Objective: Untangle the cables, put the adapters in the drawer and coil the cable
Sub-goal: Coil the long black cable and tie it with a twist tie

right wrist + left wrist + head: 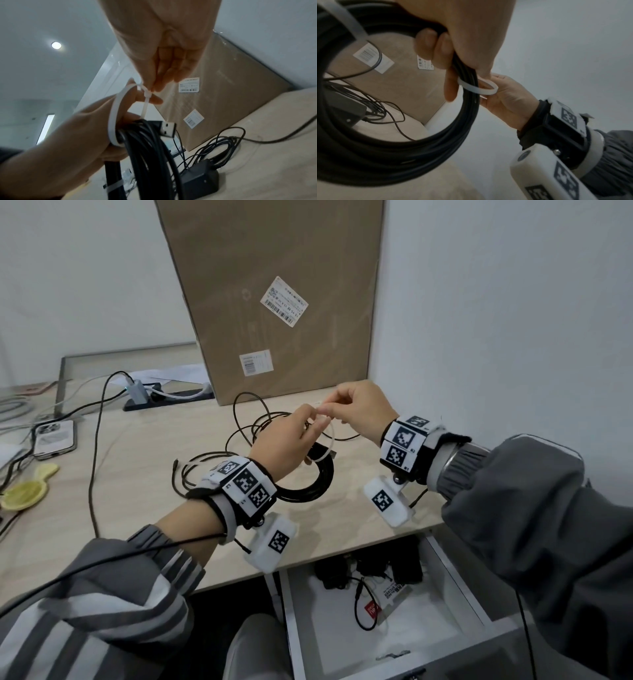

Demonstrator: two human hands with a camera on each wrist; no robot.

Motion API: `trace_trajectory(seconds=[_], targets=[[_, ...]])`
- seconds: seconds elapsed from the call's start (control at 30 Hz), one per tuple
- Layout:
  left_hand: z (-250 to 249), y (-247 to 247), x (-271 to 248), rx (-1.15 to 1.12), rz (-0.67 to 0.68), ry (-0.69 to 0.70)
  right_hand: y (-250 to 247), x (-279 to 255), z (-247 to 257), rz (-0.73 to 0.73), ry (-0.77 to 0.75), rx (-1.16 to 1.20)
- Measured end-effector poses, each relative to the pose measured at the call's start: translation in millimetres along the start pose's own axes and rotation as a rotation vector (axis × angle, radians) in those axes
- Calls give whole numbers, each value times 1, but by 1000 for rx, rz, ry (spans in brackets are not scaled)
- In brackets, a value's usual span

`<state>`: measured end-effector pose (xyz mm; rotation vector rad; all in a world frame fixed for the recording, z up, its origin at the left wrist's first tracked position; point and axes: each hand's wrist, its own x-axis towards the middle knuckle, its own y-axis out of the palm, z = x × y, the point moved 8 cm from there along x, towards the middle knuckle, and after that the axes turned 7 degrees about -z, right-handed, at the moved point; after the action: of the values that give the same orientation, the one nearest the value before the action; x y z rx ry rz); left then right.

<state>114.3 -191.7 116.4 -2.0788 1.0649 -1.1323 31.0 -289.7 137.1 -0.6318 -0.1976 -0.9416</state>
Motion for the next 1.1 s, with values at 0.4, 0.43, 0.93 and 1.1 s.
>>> trace_trajectory(seconds=[0.4, 0.43, 0.93, 1.1], targets=[[8, -10, 0, -44, -58, 6, -18, 13, 9, -147, 23, -210], [12, -11, -1, -65, -58, -16, -33, 19, 5, -250, 82, -140], [-4, -4, -4, 242, -101, 104, -3, 13, -23, -170, 728, 691], [-18, -15, 5, 284, -114, 95, -16, 18, -7, -139, 716, 685]])
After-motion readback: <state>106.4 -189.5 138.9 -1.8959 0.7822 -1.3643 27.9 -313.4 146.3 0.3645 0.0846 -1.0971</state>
